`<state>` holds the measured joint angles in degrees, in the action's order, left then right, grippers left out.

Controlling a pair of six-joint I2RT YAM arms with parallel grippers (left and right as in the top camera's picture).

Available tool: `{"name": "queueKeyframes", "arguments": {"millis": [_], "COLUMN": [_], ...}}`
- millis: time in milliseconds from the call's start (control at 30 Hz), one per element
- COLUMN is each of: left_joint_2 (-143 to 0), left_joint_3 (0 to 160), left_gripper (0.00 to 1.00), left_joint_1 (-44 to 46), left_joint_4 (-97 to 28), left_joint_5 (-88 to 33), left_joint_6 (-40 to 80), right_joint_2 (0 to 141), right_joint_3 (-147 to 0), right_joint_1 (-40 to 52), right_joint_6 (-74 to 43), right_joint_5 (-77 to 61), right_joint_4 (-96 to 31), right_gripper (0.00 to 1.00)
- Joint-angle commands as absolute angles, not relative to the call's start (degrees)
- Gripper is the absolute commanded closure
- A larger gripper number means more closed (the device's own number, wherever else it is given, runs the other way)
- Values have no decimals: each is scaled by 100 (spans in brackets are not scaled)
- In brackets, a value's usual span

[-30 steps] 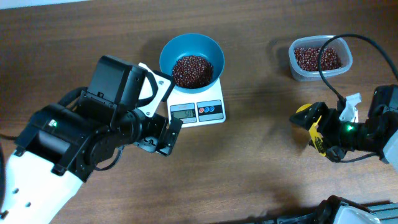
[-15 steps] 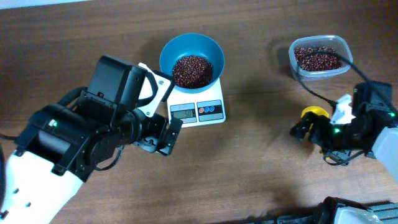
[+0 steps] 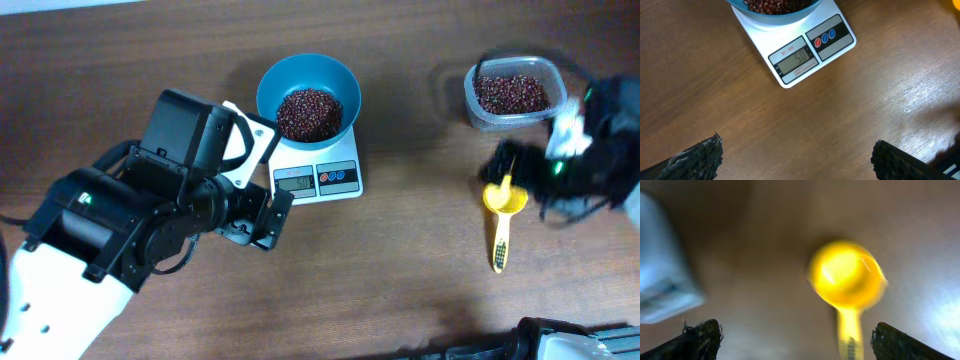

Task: Scoop item into bowl and weigh 50g on scale

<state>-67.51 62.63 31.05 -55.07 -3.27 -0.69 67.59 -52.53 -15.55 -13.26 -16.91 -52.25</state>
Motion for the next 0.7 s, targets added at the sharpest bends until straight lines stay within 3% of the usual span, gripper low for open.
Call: {"name": "queueKeyframes", "arguments": {"millis": [0,167,300,400,567,667], "left_joint_2": [-6744,-6744,-6744,-6744,-6744,-6744], "left_joint_3": [6353,6353,6353,6353,6353,6353], "left_gripper": [1,1,1,1,1,1], "left_joint_1": [3096,3096,3096,3096,3096,3096], "left_joint_4": [-5513,-5513,-5513,-5513,-5513,-5513], "left_joint_5": [-412,-412,-412,-412,-412,-412], "left_joint_6": [-178,-178,-178,-178,-178,-178], "right_joint_2": [6687,6689,6447,5756,4283,3481], "right_joint_3": [-6772,-7535,-7535,-7533,-7148,-6156], "right_joint_1": [-1529,-1544,-1533,-1455,-408,303], "right_joint_6": [-1441,-1280,-1066,67,167,145], "right_joint_5": [-2657,-2613,-2915,-2639,-1623,-729], "right_joint_4": [-5168,-5231,-6064,-6086,-5878,-5133], "right_gripper": [1,1,1,1,1,1]}}
